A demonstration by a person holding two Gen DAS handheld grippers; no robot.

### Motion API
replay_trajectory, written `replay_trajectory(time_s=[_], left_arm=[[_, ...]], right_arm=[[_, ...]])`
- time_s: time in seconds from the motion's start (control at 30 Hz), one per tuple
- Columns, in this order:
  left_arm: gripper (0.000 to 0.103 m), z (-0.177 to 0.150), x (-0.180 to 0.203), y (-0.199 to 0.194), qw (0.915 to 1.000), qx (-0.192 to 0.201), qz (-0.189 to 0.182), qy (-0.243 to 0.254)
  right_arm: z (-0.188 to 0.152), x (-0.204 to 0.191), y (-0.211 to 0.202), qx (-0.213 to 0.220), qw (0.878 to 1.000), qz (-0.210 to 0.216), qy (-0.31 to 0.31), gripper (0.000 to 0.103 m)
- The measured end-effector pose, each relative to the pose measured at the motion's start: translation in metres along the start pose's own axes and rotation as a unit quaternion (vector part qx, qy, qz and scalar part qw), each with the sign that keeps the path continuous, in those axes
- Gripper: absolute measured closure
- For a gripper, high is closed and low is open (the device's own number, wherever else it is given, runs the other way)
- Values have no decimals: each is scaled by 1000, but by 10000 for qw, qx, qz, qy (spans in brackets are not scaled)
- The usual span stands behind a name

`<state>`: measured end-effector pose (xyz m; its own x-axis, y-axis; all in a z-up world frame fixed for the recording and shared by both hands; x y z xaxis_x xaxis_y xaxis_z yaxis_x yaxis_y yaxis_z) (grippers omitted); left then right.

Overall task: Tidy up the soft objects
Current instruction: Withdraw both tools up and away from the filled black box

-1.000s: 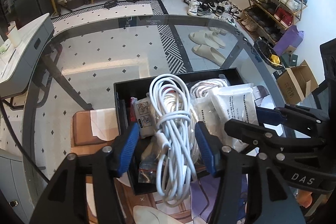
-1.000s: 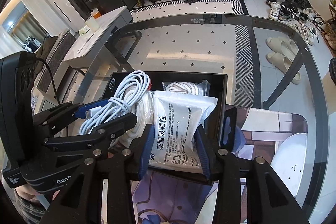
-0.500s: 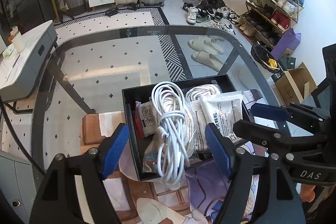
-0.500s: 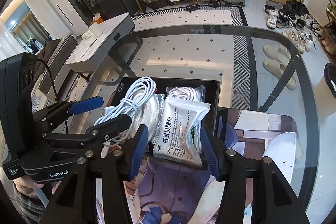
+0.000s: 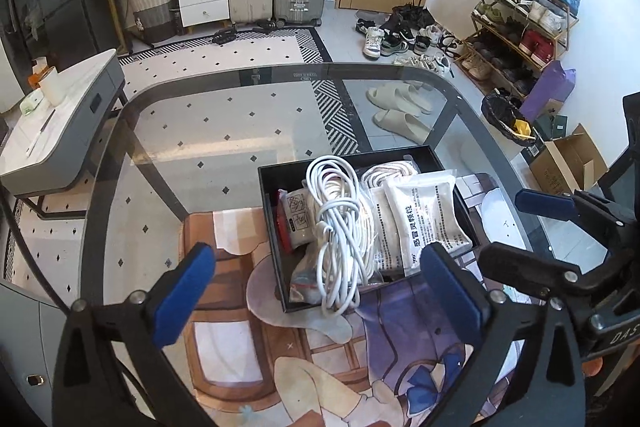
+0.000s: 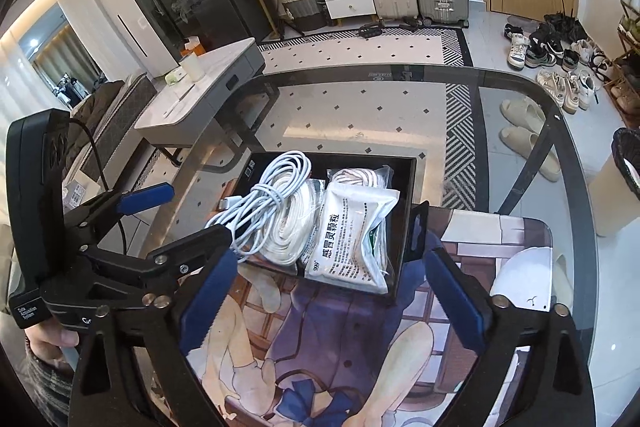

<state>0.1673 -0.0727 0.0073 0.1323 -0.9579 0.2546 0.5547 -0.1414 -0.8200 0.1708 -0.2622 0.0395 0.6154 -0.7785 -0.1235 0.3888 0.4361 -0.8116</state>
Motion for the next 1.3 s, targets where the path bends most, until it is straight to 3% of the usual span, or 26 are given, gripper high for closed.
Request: replay_trajectory(time_s=[0.6,0.93,1.3], left_arm=[[0,-22,0,-31,9990,399,-9,215],[0,-37,-7,-26,9990,417,-69,150],[0,-45,-18,-23,9970,768,-45,94]], right_arm=[[-17,-11,-19,424,9984,-313,-225,1],[-36,-16,-12,464,9973,-412,-399,1],[-48,-16,-1,737,9953,-491,-389,1]])
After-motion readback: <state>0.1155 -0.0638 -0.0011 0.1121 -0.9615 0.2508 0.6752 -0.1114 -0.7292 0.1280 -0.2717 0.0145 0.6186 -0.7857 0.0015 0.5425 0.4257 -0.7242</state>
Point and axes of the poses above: each gripper's, at about its wrist camera, not at the fingertips, and y roughly the way its jaws point, x to its right, z to its top, the point moved 9 cm from there along y, roughly the way its jaws point, and after that the axes turned 15 degrees about -y, right-handed, at the moved point
